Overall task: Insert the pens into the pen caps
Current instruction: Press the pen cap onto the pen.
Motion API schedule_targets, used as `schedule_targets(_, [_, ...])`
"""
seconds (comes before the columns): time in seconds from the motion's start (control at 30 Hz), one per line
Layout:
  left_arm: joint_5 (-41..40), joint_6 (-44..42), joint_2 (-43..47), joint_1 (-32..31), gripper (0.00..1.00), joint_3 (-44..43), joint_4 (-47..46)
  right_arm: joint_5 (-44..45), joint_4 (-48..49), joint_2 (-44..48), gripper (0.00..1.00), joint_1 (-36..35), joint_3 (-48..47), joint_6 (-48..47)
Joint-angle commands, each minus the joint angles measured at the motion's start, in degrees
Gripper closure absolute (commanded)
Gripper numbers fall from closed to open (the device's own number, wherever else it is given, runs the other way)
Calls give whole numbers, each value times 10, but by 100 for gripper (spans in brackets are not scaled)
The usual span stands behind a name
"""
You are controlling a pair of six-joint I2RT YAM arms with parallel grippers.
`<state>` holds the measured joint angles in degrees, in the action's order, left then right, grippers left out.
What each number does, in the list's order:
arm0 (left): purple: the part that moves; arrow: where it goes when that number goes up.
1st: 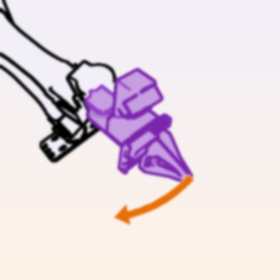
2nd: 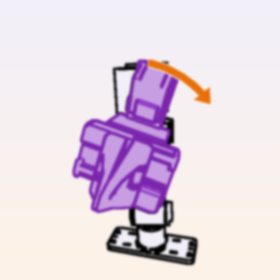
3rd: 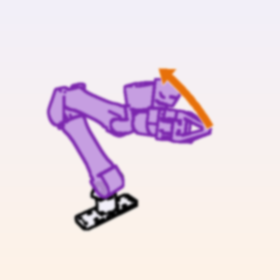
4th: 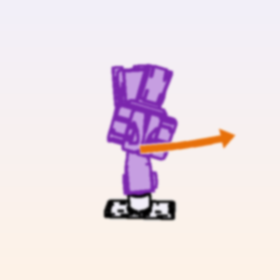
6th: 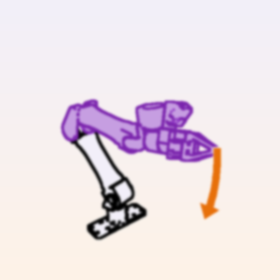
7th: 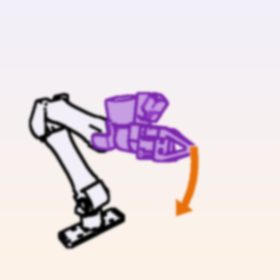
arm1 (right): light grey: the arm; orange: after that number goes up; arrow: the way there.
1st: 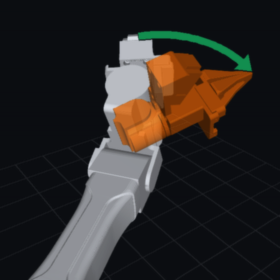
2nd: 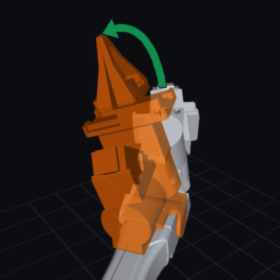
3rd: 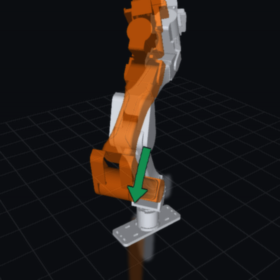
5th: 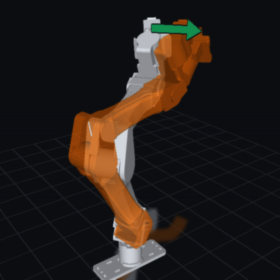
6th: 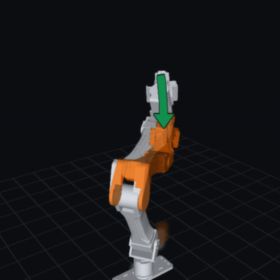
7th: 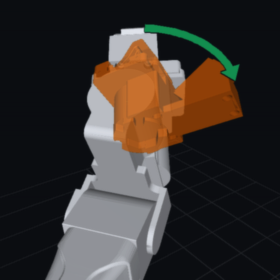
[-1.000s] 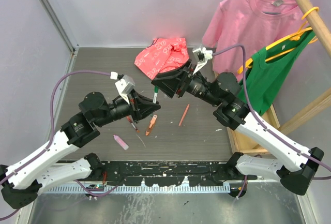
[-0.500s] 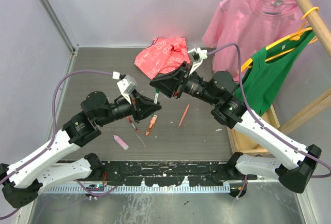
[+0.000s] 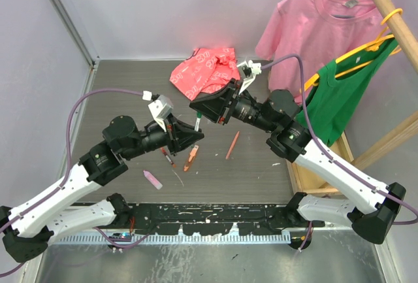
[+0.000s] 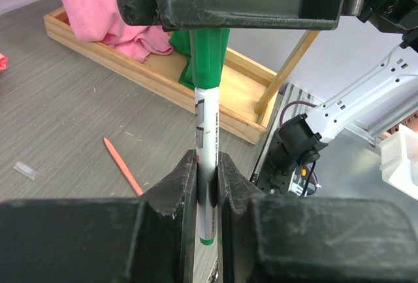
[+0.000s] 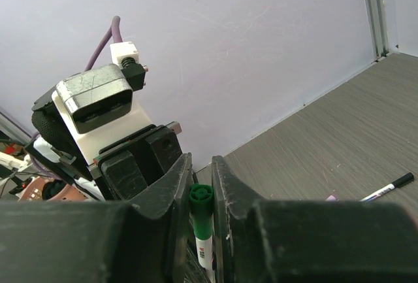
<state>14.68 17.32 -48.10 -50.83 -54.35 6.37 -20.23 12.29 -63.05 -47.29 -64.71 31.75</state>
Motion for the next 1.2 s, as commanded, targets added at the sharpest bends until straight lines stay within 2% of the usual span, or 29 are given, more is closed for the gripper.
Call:
schedule_targets(0.0, [-31, 4, 3, 3, 100, -36, -18, -24, 22, 0, 99, -3, 6, 8])
schedule_targets(0.13, [-58, 21, 1, 2, 100, -46, -24, -10, -2, 4, 100, -7, 20, -35])
schedule_targets(0.37, [-64, 11, -11, 3, 100, -70, -39, -21, -33, 1, 100, -21, 33, -55])
schedule_targets(0.53, [-82, 4, -17, 3, 100, -89, -62, 3, -62, 1, 100, -61, 43, -75])
schedule_targets(0.9, [-105, -30, -23, 3, 100, -150, -79, 36, -90, 14, 100, -90, 89, -83])
schedule_targets(1.17, [-109, -30, -12, 3, 100, -151, -87, 55, -97, 34, 100, -90, 116, -77])
